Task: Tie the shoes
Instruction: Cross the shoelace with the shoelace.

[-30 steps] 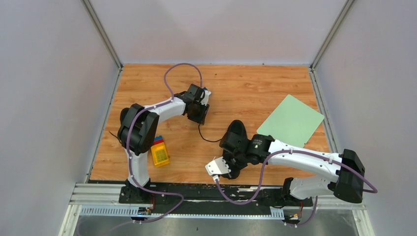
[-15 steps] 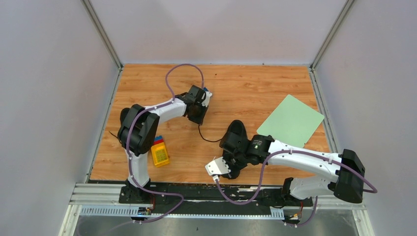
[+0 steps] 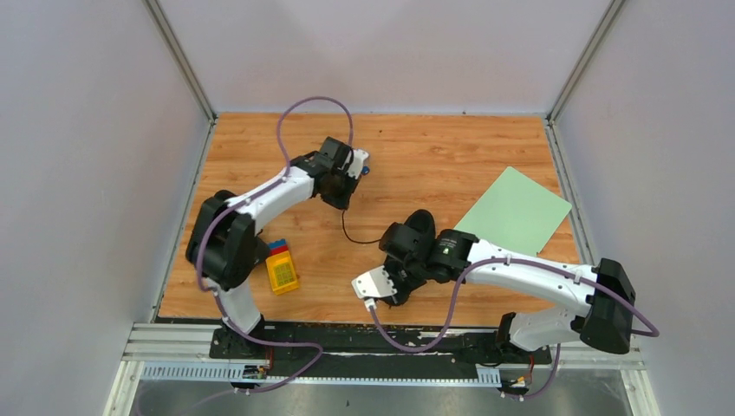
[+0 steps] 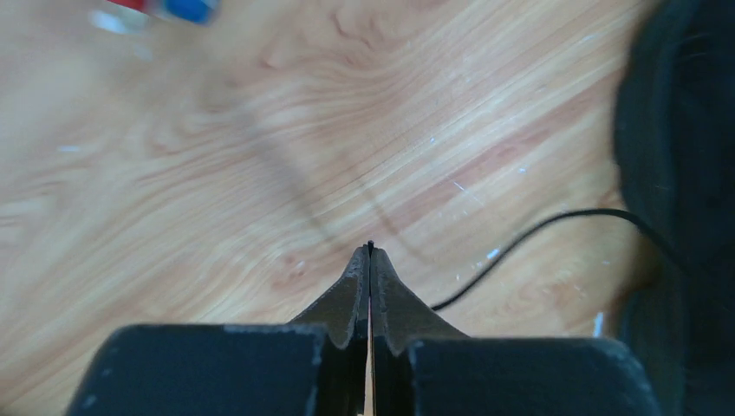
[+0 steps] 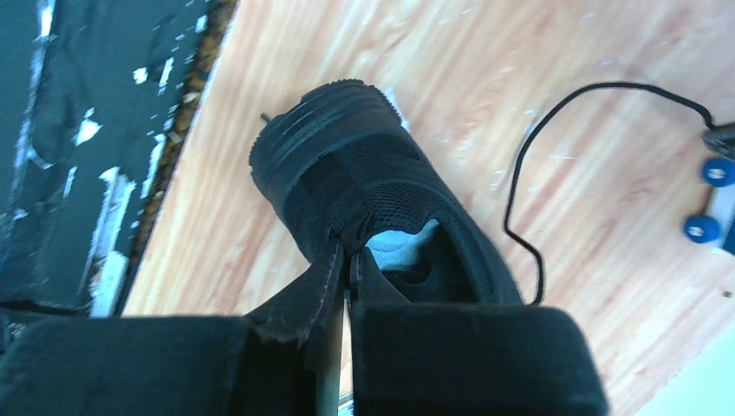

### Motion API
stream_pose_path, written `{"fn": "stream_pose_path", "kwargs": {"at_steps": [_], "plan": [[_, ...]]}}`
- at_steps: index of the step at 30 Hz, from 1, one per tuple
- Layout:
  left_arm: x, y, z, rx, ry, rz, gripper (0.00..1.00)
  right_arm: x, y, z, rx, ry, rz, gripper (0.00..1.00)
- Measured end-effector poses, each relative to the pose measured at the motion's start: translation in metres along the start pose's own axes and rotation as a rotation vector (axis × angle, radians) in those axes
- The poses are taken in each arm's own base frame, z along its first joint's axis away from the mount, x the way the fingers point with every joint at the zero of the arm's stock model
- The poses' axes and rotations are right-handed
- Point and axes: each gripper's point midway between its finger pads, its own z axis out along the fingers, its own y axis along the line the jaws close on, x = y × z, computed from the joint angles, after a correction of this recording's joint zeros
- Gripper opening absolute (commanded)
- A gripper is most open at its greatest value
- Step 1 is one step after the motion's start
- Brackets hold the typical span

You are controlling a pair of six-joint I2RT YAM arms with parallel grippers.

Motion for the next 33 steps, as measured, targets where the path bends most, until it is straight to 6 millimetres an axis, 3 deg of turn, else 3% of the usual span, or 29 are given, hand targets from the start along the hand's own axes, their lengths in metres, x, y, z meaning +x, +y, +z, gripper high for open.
{"fn": "stream_pose_path", "kwargs": {"at_steps": [5,7,9,13,16,18,22,25,29,33], "plan": [[-0.045,0.002,-0.094,-0.033,-0.265,0.034,0.0,-0.018,-0.03,-0.001,0.052,-0.026,-0.004,0.0],[-0.051,0.004,-0.124,-0.044,-0.344,0.038,0.0,-0.021,-0.032,0.007,0.043,-0.022,-0.008,0.0],[-0.047,0.008,-0.138,-0.052,-0.375,0.036,0.0,-0.024,-0.029,0.016,0.017,-0.014,-0.02,0.0],[-0.019,0.019,-0.119,-0.061,-0.291,0.009,0.0,-0.032,-0.031,0.029,-0.011,0.005,-0.032,0.0],[0.002,0.025,-0.106,-0.063,-0.218,-0.003,0.0,-0.04,-0.045,0.03,0.016,0.008,-0.005,0.0],[0.005,0.027,-0.105,-0.061,-0.209,-0.007,0.0,-0.045,-0.059,0.034,0.054,0.011,0.027,0.01],[0.001,0.023,-0.105,-0.026,-0.229,-0.007,0.0,-0.048,-0.072,0.044,0.095,0.024,0.107,0.3],[-0.003,0.014,-0.103,0.023,-0.246,-0.006,0.0,-0.049,-0.076,0.042,0.127,0.015,0.159,0.37],[0.004,0.004,-0.093,0.087,-0.226,-0.011,0.0,-0.03,-0.068,0.027,0.141,-0.017,0.315,0.43],[0.016,-0.004,-0.085,0.137,-0.195,-0.016,0.0,0.027,-0.083,-0.017,0.234,-0.09,0.688,0.53]]}}
